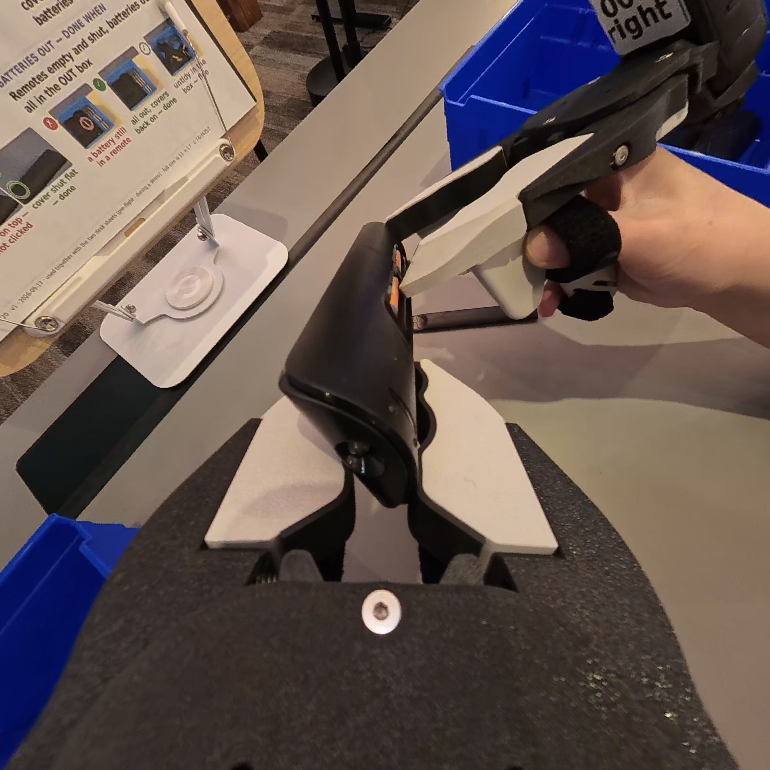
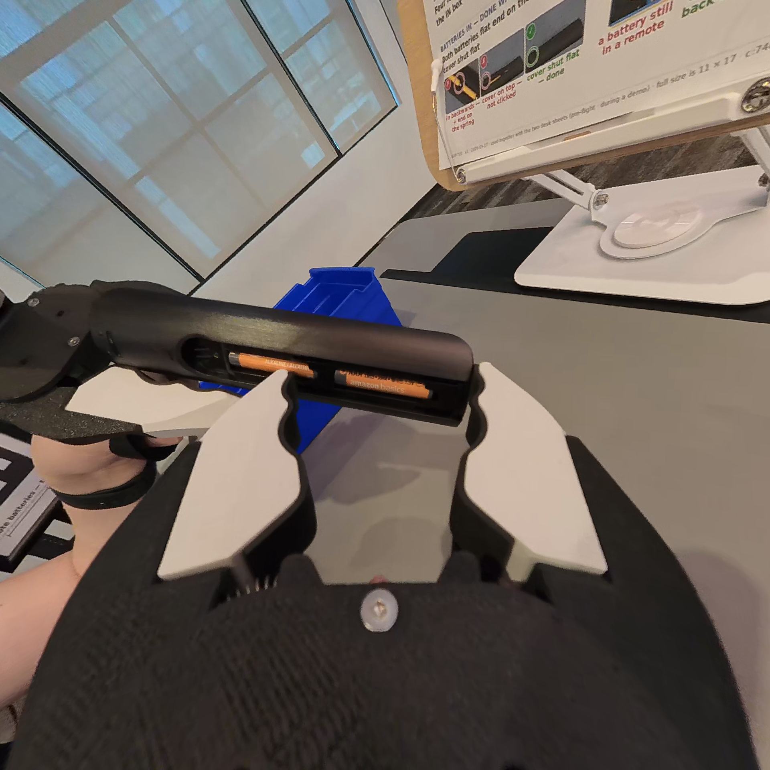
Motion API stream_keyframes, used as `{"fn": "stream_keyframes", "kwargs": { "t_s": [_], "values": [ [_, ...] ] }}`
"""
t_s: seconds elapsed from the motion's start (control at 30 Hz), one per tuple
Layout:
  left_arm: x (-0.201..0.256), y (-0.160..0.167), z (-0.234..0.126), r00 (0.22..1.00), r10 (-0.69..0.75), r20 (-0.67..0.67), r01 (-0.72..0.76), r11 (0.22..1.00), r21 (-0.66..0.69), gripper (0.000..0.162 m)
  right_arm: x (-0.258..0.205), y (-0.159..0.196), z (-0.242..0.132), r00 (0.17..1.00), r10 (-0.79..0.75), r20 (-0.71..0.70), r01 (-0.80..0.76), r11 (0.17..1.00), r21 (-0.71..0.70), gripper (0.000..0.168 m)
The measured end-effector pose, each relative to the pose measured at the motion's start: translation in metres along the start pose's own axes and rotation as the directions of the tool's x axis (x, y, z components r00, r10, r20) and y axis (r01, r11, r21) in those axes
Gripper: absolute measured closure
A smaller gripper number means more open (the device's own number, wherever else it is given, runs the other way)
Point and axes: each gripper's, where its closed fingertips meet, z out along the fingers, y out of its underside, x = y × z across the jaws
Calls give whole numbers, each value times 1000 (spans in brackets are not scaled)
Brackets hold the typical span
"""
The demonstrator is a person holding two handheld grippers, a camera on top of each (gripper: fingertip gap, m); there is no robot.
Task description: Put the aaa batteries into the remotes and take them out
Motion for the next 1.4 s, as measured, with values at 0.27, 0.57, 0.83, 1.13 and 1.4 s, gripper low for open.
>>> {"fn": "stream_keyframes", "kwargs": {
  "t_s": [0.27, 0.57, 0.83, 1.13, 1.4],
  "values": [
    [1, 1, 2, 1000, -1, 2, 1, 1000, -5, 136, 2, -1, -1, 1000, 14, -7, -14, 1000, 11, 87],
    [4, -4, -1, 1000, 0, -7, 0, 1000, 23, 136, 0, -6, -7, 1000, -6, 6, 6, 1000, 4, 94],
    [5, -6, -2, 1000, -1, -15, 2, 999, 32, 136, 0, -9, -9, 1000, -11, 3, 11, 1000, 16, 99],
    [9, -8, 5, 999, 32, 10, -32, 999, 38, 136, 7, -12, -12, 990, -89, -107, 94, 994, 46, 99],
    [1, -15, 0, 1000, -7, -1, 7, 994, 109, 137, -2, -15, -10, 999, -25, -38, 28, 997, 78, 92]
  ]
}}
